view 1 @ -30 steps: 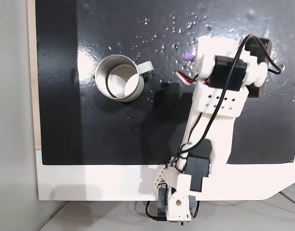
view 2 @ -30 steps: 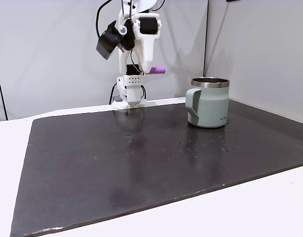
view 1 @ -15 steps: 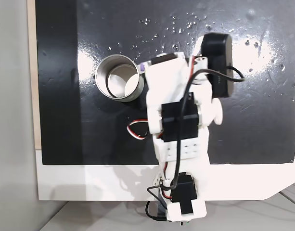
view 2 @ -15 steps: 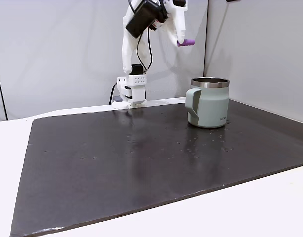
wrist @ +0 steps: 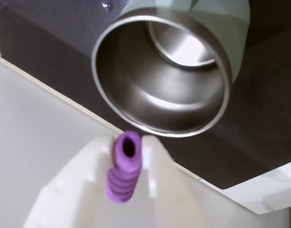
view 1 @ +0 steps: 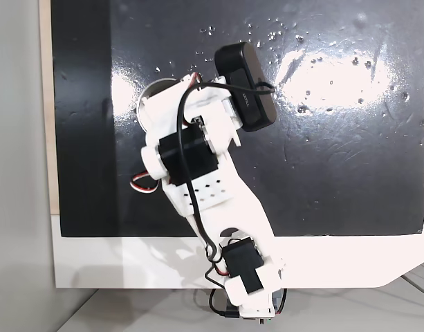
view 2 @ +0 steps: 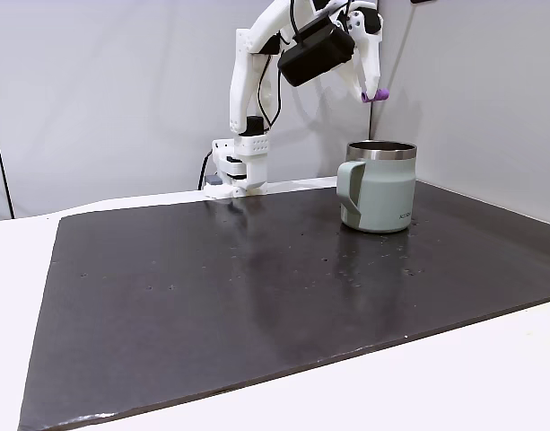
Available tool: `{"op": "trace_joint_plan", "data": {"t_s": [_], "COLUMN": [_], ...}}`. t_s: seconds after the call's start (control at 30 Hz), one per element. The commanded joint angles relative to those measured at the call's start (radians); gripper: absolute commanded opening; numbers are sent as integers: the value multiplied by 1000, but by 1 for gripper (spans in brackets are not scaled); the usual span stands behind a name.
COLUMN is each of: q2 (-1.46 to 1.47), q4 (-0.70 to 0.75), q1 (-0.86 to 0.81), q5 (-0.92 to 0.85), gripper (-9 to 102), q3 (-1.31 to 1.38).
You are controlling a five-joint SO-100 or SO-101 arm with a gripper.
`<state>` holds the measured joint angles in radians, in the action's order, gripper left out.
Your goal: Grasp a pengrip and put it in the cup.
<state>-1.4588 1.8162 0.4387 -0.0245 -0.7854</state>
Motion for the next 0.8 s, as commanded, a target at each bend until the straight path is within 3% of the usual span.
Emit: {"op": "trace_joint_plan", "data": {"t_s": [0.0, 0.27, 0.5, 0.77], "q2": [9, 43, 38, 25], "q4": [-18, -17, -2, 5], "q1": [8, 18, 20, 34], "q5": [6, 2, -29, -32], "gripper": [0, 0, 26, 28], "q3": [55, 66, 66, 58]}}
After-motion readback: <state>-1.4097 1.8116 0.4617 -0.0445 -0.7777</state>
